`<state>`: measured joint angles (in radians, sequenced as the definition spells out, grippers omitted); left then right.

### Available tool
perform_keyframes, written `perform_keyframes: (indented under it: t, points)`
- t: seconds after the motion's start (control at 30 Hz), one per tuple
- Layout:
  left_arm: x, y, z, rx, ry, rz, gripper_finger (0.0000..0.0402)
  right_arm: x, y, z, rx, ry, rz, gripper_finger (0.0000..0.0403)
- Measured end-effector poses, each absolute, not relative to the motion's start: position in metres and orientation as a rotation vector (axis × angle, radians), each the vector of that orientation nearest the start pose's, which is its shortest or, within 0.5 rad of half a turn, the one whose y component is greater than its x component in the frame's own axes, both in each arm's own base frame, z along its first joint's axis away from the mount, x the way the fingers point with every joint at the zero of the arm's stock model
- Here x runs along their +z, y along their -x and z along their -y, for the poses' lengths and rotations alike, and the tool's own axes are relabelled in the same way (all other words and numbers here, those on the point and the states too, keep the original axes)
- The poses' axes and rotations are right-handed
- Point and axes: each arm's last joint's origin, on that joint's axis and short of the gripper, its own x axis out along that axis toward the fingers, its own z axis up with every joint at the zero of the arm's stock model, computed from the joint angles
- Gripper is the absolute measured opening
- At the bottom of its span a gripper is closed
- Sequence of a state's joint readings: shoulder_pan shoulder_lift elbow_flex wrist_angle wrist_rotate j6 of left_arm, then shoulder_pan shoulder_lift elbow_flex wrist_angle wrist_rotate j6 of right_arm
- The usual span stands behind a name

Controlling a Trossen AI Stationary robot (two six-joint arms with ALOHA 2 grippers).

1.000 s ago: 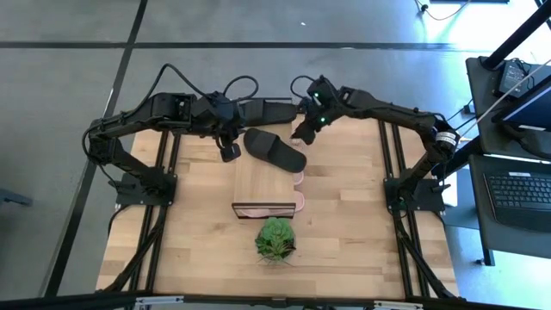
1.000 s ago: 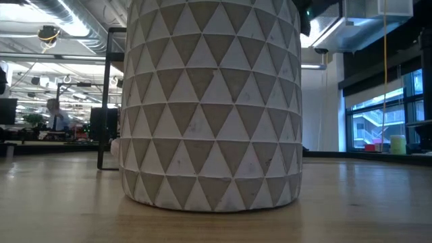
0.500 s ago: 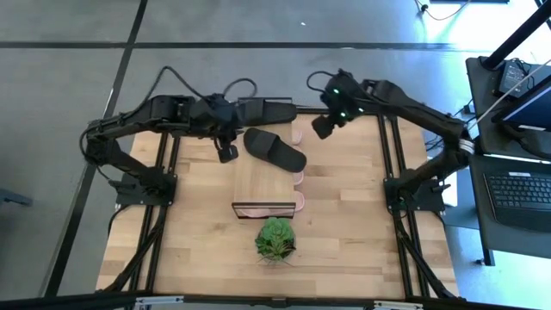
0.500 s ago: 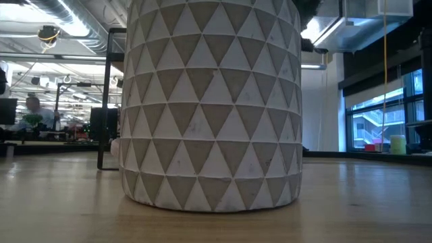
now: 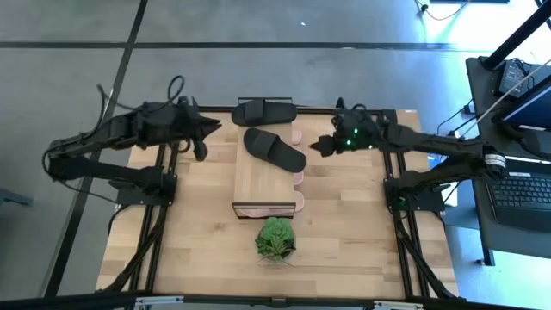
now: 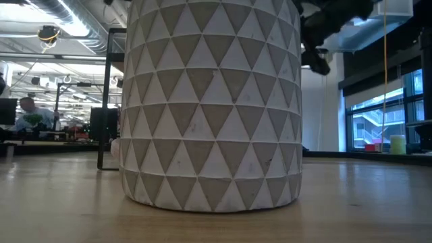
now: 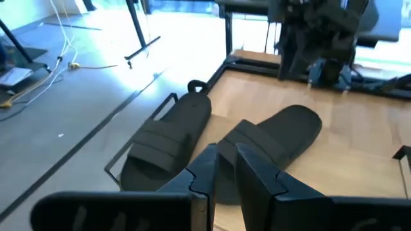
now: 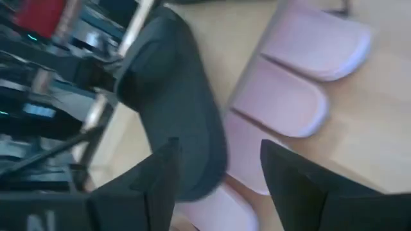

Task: Pick and place slides into the shelf
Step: Put the black slipper on the shelf

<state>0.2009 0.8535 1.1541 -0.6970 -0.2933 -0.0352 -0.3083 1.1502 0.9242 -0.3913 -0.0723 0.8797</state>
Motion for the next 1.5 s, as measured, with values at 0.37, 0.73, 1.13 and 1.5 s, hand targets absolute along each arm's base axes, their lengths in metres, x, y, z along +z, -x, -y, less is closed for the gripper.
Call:
perform_keyframes:
  t: [0.37,0.73,1.13,1.5]
  points:
    - [0.354,-0.117,-0.032,0.503,0.059,-0.375,0.0045,0.254,-0.24,0.043,-0.475,-1.084,-0.426,0.0214]
    - [0.346,-0.118,-0.032,0.502,0.056,-0.391,0.0045,0.251,-0.244,0.036,-0.593,-1.121,-0.352,0.0213]
    - [0.346,-0.117,-0.032,0.498,0.057,-0.393,0.0045,0.239,-0.26,0.038,-0.583,-1.123,-0.353,0.0213]
    - [0.346,-0.118,-0.032,0.477,0.063,-0.393,0.0045,0.23,-0.268,0.037,-0.553,-1.157,-0.395,0.0192]
